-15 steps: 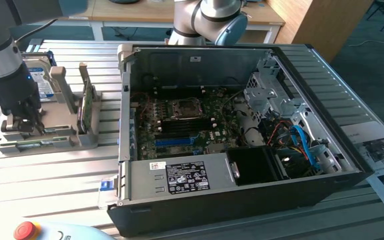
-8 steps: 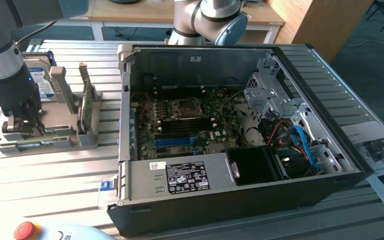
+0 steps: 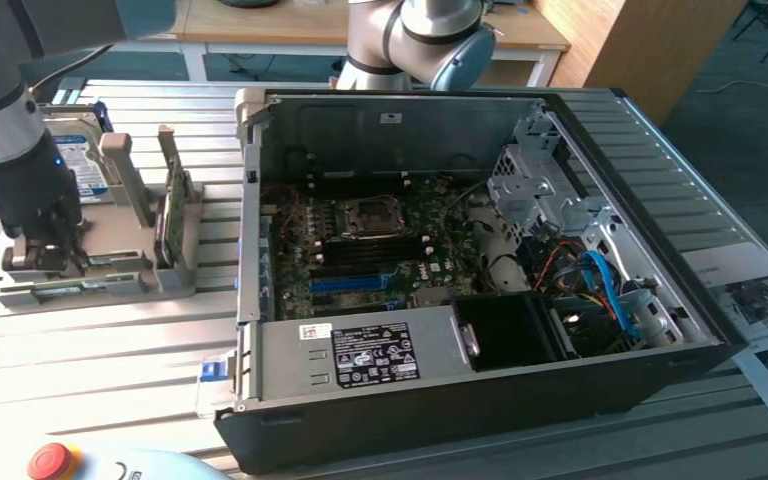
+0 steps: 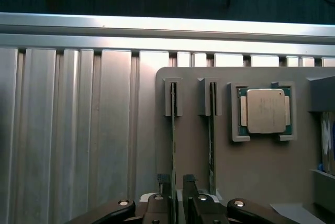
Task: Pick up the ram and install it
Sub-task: 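Pick up the ram and move it above insertion slot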
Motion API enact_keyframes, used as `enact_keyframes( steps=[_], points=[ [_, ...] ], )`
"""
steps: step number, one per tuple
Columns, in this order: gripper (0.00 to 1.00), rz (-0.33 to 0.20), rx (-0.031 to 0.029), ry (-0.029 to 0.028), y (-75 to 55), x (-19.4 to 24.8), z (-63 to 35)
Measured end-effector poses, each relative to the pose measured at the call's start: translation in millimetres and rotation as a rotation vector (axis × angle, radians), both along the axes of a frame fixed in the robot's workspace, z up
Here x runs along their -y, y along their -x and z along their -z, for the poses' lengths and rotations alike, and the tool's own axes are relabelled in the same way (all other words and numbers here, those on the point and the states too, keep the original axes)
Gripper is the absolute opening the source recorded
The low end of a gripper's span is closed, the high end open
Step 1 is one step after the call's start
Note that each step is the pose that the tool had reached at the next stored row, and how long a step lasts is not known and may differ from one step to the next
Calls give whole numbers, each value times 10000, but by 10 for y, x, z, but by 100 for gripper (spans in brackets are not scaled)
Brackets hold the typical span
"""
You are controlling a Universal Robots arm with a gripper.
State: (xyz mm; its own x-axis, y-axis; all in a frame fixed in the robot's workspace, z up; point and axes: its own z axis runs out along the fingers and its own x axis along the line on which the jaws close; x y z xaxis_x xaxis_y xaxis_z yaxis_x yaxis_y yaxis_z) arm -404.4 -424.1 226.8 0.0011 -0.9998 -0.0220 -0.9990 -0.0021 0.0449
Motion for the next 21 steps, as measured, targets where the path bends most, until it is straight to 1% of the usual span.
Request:
enact_keyframes(
  steps=[7, 10, 13, 21],
  points=[
    [24, 0, 0, -1, 0, 2, 16],
    [24, -1, 0, 0, 0, 2, 43],
    [24, 0, 0, 0, 0, 2, 102],
    [24, 0, -2, 1, 0, 2, 160]
  ],
)
